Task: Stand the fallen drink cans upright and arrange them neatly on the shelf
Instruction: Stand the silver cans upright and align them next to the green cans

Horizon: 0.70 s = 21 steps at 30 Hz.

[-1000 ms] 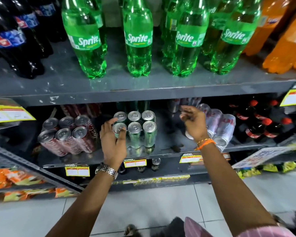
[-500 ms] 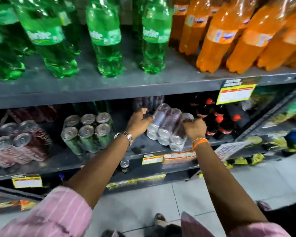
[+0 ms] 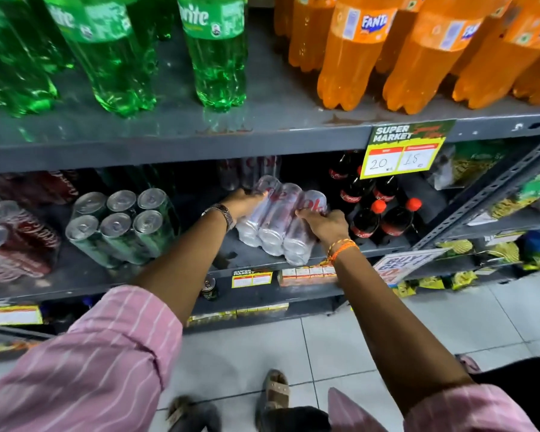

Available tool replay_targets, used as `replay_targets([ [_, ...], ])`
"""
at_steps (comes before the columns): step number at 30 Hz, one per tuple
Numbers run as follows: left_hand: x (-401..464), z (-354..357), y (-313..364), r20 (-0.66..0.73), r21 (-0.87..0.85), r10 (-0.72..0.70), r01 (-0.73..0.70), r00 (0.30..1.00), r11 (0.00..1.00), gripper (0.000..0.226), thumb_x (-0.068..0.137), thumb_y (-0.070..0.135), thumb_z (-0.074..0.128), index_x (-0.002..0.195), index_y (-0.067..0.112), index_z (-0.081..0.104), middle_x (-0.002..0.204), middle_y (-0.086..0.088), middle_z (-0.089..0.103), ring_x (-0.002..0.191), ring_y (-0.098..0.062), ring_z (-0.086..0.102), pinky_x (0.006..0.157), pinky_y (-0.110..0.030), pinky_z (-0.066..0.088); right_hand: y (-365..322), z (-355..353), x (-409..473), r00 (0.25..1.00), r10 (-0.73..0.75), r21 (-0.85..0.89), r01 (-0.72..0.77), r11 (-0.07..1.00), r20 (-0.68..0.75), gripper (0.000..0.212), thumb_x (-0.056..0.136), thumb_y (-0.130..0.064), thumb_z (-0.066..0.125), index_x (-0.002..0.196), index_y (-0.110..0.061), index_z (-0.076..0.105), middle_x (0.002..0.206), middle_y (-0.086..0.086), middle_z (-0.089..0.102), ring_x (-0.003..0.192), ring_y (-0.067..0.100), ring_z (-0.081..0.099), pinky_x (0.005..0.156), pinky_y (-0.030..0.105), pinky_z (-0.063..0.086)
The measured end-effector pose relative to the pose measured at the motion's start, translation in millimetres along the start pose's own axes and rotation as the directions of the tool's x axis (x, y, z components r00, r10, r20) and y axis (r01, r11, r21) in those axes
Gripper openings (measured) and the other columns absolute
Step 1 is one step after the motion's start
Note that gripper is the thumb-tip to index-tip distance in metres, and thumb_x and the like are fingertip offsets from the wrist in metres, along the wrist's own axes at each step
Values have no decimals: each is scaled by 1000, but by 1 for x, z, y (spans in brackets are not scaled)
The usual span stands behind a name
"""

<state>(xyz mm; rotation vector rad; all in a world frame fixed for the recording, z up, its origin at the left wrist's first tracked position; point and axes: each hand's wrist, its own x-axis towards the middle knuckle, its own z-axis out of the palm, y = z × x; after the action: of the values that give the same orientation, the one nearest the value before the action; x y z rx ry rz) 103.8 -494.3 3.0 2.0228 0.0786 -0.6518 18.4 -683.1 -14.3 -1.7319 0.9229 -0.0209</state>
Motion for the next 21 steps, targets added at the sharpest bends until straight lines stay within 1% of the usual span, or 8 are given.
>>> replay_targets([
  [4, -7, -6, -14, -91, -167, -15, 0, 996, 986, 45, 85, 37, 69, 112, 1, 69, 116, -15, 71, 101, -28, 69, 93, -38, 55, -7, 4, 2, 990, -114, -106, 123, 987, 88, 35, 63, -44, 83, 71, -12, 71, 80, 5, 76, 73, 21, 73, 73, 31, 61],
  [8, -21, -13, -25, -160, -302, -6, -43, 987, 952, 21, 88, 26, 68, 86, 5, 69, 109, -21, 70, 93, -26, 65, 90, -43, 53, -26, 8, 3, 961, -222, -195, 252, 948, 164, 35, 63, -43, 84, 58, -11, 69, 53, 1, 68, 47, 15, 62, 57, 32, 56],
  [9, -24, -15, -27, -179, -316, 20, -77, 984, 946, 15, 88, 22, 67, 81, 9, 67, 106, -20, 69, 92, -25, 62, 88, -43, 52, -29, 9, 5, 951, -251, -203, 285, 937, 179, 35, 65, -42, 84, 59, -11, 69, 54, 3, 69, 46, 15, 62, 58, 34, 57],
  [11, -29, -19, -29, -225, -318, 68, -140, 972, 938, 13, 87, 15, 68, 75, 15, 65, 97, -11, 69, 90, -22, 60, 81, -34, 50, -34, 12, 5, 927, -328, -217, 363, 906, 182, 29, 71, -38, 81, 77, -11, 72, 75, 8, 76, 65, 20, 70, 71, 38, 61],
  [14, -39, -21, -30, -298, -284, 121, -208, 947, 936, 12, 83, 11, 71, 82, 19, 63, 93, 0, 69, 90, -16, 62, 81, -28, 53, -32, 12, -1, 862, -464, -218, 501, 837, 203, 34, 77, -28, 78, 103, -8, 69, 100, 7, 75, 93, 21, 71, 82, 30, 56],
  [17, -50, -16, -43, -331, -222, 123, -204, 935, 954, 27, 80, 8, 74, 102, 7, 59, 109, -12, 69, 97, -22, 64, 93, -41, 54, -18, 11, -5, 823, -513, -135, 553, 822, 243, 29, 78, -18, 79, 101, -7, 66, 99, 6, 74, 88, 15, 71, 79, 24, 56],
  [19, -59, -9, -55, -344, -200, 134, -212, 929, 957, 40, 78, 6, 76, 112, 1, 56, 114, -18, 69, 99, -26, 66, 95, -47, 54, -7, 9, -7, 805, -540, -94, 575, 813, 246, 31, 76, -14, 81, 100, -11, 63, 97, 2, 72, 80, 3, 66, 69, 6, 50],
  [21, -66, -2, -64, -366, -168, 141, -215, 920, 962, 45, 76, 7, 78, 114, 0, 54, 113, -19, 69, 102, -32, 67, 93, -50, 54, 4, 8, -6, 800, -547, -71, 578, 813, 247, 39, 74, -14, 83, 107, -8, 63, 103, 2, 72, 86, 5, 67, 67, -3, 44],
])
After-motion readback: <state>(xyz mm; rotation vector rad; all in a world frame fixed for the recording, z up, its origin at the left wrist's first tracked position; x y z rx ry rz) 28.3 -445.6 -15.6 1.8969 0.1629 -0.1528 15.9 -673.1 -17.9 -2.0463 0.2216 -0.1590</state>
